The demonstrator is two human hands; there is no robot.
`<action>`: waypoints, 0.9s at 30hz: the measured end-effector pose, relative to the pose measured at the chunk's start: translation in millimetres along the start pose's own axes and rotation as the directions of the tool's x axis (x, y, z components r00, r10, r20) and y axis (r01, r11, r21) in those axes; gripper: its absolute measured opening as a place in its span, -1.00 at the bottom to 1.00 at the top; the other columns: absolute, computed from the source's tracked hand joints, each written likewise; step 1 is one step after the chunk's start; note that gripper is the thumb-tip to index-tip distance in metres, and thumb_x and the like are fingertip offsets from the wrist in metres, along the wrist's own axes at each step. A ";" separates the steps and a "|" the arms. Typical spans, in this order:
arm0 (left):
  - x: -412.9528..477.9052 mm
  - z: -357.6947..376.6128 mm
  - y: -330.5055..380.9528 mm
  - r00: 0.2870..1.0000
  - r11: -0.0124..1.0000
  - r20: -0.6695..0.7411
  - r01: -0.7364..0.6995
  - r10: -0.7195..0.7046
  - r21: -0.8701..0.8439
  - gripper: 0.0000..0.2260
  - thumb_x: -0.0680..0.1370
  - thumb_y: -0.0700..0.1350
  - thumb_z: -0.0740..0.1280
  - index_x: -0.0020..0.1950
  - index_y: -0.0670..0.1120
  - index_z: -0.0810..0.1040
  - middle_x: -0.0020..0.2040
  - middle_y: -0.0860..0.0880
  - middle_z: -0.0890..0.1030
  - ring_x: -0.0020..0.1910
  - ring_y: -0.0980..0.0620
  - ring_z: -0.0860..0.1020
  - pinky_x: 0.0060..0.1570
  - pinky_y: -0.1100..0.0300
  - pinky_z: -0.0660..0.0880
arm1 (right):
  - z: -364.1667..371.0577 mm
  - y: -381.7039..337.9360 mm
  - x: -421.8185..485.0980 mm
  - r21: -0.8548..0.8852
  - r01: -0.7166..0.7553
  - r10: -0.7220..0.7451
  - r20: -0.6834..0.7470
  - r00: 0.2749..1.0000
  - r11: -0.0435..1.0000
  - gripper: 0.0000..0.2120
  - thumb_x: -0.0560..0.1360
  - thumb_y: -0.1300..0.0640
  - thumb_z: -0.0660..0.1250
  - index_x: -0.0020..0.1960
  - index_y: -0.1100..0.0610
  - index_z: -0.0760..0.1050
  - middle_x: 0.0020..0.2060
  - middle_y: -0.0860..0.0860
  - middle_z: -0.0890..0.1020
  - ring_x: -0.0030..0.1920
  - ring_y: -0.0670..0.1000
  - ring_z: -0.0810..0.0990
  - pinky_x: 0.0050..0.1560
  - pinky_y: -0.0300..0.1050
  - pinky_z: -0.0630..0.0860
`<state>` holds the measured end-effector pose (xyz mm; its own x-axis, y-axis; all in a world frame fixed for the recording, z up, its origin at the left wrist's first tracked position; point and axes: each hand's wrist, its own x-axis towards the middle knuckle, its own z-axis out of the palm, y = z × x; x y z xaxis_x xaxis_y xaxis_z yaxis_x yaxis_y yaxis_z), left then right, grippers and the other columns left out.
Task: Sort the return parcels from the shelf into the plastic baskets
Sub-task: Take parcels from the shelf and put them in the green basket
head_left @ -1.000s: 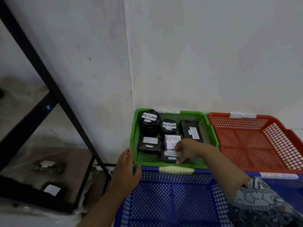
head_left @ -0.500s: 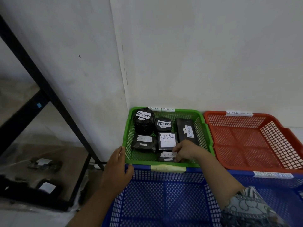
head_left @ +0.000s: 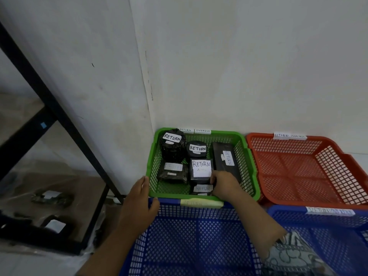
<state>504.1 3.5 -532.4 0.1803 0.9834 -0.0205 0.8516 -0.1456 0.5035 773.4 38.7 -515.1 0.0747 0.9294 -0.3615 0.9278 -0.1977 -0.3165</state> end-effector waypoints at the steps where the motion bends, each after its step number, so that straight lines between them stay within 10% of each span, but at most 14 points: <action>1: 0.0 -0.1 0.0 1.000 1.000 0.000 -0.001 0.001 0.004 -0.31 0.47 0.12 0.03 0.54 -0.15 0.01 0.53 -0.08 0.08 0.49 0.00 0.09 0.39 0.22 0.01 | -0.4 -0.3 0.5 -0.034 0.006 -0.006 0.003 1.000 0.999 -0.79 0.40 0.28 0.39 -0.22 0.06 0.39 -0.02 0.10 0.60 -0.07 0.06 0.53 -0.18 -0.14 0.43; 6: -0.9 -0.8 1.0 1.000 1.000 -0.003 0.012 -0.012 0.016 -0.31 0.47 0.13 0.03 0.54 -0.15 0.01 0.54 -0.07 0.08 0.49 0.01 0.09 0.39 0.23 0.00 | -0.1 -1.1 6.6 -0.148 0.030 -0.025 0.032 0.999 0.989 -0.83 0.46 0.30 0.27 0.04 0.22 0.52 0.02 0.15 0.60 0.04 0.12 0.58 -0.03 -0.07 0.52; 16: 3.6 -14.4 2.2 0.997 1.000 0.078 0.021 -0.021 0.004 -0.26 0.44 0.22 0.03 0.53 -0.14 0.09 0.50 -0.09 0.18 0.45 -0.01 0.18 0.43 0.09 0.17 | -28.9 -9.3 -6.0 0.034 -0.034 0.040 -0.169 0.985 0.999 -0.95 0.44 0.08 0.36 -0.10 -0.03 0.52 -0.07 -0.05 0.63 -0.07 -0.02 0.58 -0.12 -0.12 0.56; 27: -40.2 -100.5 -7.7 0.995 0.994 0.063 -0.078 0.073 0.075 -0.34 0.51 0.12 0.17 0.53 -0.09 0.04 0.54 -0.05 0.05 0.51 0.02 0.02 0.46 0.11 0.04 | -59.5 -100.7 -89.5 0.015 0.082 -0.073 -0.337 0.939 0.996 -0.64 0.53 -0.05 0.27 0.30 -0.02 0.47 0.24 -0.02 0.55 0.20 0.04 0.52 0.12 -0.08 0.48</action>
<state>440.8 -23.9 -448.7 0.2725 0.9614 -0.0379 0.8695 -0.2292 0.4376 695.0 -6.0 -398.7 0.1259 0.9918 -0.0210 0.9252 -0.1250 -0.3584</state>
